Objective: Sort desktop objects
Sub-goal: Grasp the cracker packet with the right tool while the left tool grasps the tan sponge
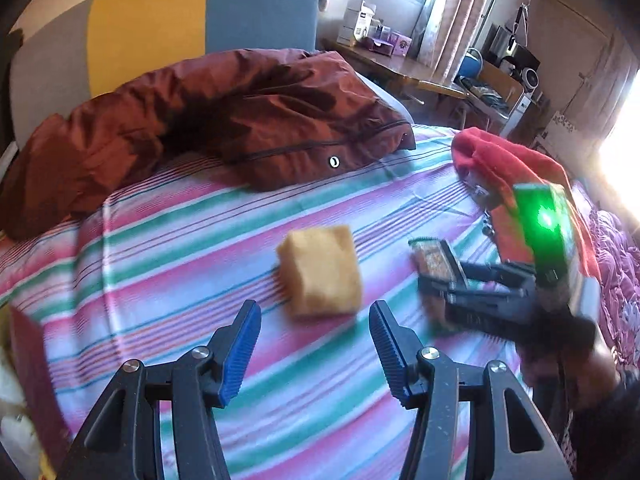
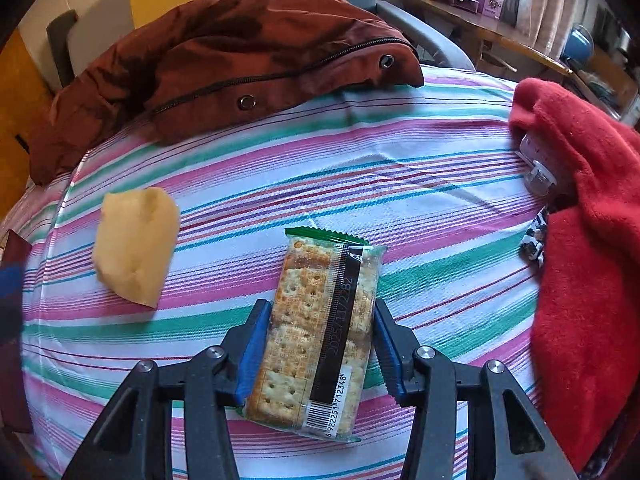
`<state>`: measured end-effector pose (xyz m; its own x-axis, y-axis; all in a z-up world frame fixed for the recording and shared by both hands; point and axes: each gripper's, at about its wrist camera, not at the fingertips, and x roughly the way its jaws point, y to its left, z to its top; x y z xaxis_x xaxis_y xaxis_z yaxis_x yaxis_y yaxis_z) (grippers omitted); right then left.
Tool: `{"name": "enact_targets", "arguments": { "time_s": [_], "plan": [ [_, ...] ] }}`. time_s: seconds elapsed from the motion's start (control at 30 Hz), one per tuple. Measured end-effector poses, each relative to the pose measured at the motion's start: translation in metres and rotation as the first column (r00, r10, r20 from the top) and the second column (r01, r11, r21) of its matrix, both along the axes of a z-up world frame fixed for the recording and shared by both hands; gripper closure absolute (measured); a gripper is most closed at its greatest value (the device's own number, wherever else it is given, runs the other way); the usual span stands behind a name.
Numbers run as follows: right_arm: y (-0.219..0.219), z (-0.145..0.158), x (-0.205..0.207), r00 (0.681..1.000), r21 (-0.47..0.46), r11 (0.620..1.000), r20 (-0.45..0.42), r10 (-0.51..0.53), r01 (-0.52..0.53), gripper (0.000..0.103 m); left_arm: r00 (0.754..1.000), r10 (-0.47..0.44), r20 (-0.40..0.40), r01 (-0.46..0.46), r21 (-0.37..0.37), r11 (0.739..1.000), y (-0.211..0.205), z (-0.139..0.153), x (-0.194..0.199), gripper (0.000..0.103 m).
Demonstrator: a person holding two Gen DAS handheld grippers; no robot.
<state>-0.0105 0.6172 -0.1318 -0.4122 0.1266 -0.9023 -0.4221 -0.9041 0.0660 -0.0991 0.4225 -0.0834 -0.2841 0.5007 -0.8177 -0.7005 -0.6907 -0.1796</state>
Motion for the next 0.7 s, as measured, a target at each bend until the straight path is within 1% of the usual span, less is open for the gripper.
{"name": "enact_targets", "arguments": {
  "time_s": [0.03, 0.2, 0.27, 0.33, 0.37, 0.4, 0.53, 0.67, 0.7],
  "plan": [
    [-0.001, 0.0, 0.0, 1.0, 0.006, 1.0, 0.003, 0.007, -0.007, 0.052, 1.0, -0.003, -0.006, 0.002, -0.008, 1.0, 0.008, -0.002, -0.002, 0.046],
    [-0.002, 0.001, 0.001, 1.0, 0.011, 1.0, 0.009, 0.023, -0.023, 0.052, 0.999, -0.013, -0.03, 0.01, -0.1, 0.995, 0.046, -0.02, -0.011, 0.046],
    [-0.001, 0.002, 0.002, 1.0, 0.004, 1.0, 0.008, 0.024, -0.024, 0.052, 1.0, -0.02, -0.019, 0.017, -0.11, 0.994, 0.054, -0.026, -0.013, 0.046],
    [-0.001, 0.002, 0.003, 1.0, 0.002, 1.0, 0.007, 0.029, -0.029, 0.052, 0.998, -0.016, -0.055, 0.009, -0.133, 0.991, 0.062, -0.031, -0.013, 0.046],
    [-0.001, 0.003, 0.003, 0.999, 0.002, 0.999, 0.008, 0.033, -0.033, 0.052, 0.997, -0.017, -0.081, 0.003, -0.167, 0.986, 0.067, -0.036, -0.014, 0.046],
    [-0.001, 0.003, 0.003, 0.999, 0.002, 0.999, 0.008, 0.035, -0.035, 0.052, 0.997, -0.015, -0.081, 0.0, -0.183, 0.983, 0.069, -0.039, -0.016, 0.046],
    [-0.001, 0.004, 0.005, 0.999, 0.002, 0.999, 0.007, 0.04, -0.04, 0.052, 1.0, -0.001, -0.029, -0.004, -0.17, 0.985, 0.067, -0.05, -0.025, 0.043],
    [-0.003, 0.005, 0.006, 0.999, 0.013, 0.999, 0.01, 0.046, -0.046, 0.052, 1.0, -0.011, -0.014, 0.009, -0.151, 0.988, 0.061, -0.053, -0.026, 0.042],
    [-0.004, 0.005, 0.007, 0.999, 0.015, 0.999, 0.01, 0.045, -0.045, 0.052, 1.0, -0.014, -0.014, 0.012, -0.144, 0.989, 0.059, -0.053, -0.026, 0.043]
  ]
}}
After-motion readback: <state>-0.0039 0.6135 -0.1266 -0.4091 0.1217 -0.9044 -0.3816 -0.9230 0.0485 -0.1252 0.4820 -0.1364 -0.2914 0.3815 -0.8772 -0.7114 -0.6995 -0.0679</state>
